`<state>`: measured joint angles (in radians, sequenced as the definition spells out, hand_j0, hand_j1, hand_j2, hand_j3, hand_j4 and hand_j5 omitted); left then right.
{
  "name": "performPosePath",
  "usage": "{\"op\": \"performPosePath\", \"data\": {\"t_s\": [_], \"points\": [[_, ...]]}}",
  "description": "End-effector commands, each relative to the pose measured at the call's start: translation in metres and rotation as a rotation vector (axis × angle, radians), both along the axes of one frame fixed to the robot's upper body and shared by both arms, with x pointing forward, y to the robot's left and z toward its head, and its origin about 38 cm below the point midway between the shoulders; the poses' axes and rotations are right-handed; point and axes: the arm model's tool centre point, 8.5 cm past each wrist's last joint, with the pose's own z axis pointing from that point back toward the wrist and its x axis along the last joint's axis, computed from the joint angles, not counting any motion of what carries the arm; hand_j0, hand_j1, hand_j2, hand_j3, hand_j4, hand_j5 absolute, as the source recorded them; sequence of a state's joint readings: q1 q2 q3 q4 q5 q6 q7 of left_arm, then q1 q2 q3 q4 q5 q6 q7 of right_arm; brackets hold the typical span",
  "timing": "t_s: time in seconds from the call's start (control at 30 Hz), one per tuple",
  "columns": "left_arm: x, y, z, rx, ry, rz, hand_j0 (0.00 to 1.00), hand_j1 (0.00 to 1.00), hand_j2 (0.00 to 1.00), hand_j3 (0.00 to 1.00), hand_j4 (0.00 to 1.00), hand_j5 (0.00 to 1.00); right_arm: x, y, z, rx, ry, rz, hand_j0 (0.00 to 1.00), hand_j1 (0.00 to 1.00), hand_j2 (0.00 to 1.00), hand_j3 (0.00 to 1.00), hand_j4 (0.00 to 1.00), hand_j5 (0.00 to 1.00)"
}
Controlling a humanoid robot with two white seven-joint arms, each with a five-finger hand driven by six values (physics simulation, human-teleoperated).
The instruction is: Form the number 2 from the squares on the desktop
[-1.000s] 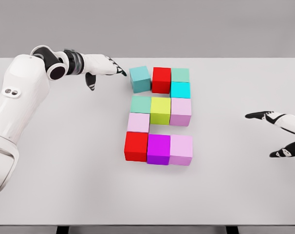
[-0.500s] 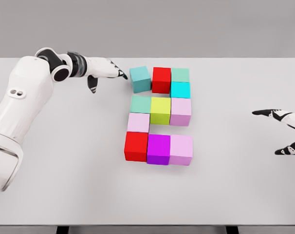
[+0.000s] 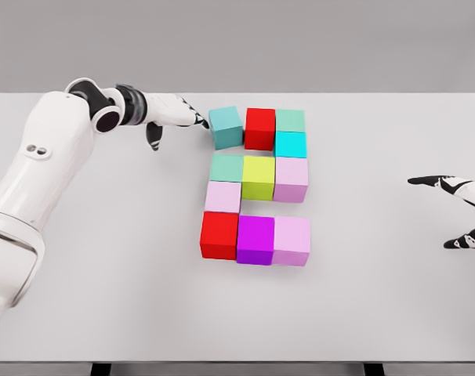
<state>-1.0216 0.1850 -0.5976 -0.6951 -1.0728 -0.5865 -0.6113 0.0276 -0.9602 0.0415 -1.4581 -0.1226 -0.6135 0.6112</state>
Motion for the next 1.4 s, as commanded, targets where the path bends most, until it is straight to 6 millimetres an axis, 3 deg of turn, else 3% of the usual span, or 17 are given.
{"op": "performPosePath", "data": {"t_s": [0.0,1.37], "points": [[0.0006,-0.0007,0.0005,-0.006,-0.001,0.007,1.0,1.0,1.0,1.0,1.0,1.0,0.0002,-0.0001,0.0,0.009,0.001,-0.004,1.0,1.0,1.0,1.0,1.0,1.0],[0.0018,-0.0087,0.0043,-0.014,-0.01,0.006,1.0,1.0,1.0,1.0,1.0,1.0,0.0008,-0.006,-0.0032,0.018,0.0,-0.031,1.0,1.0,1.0,1.0,1.0,1.0]]}}
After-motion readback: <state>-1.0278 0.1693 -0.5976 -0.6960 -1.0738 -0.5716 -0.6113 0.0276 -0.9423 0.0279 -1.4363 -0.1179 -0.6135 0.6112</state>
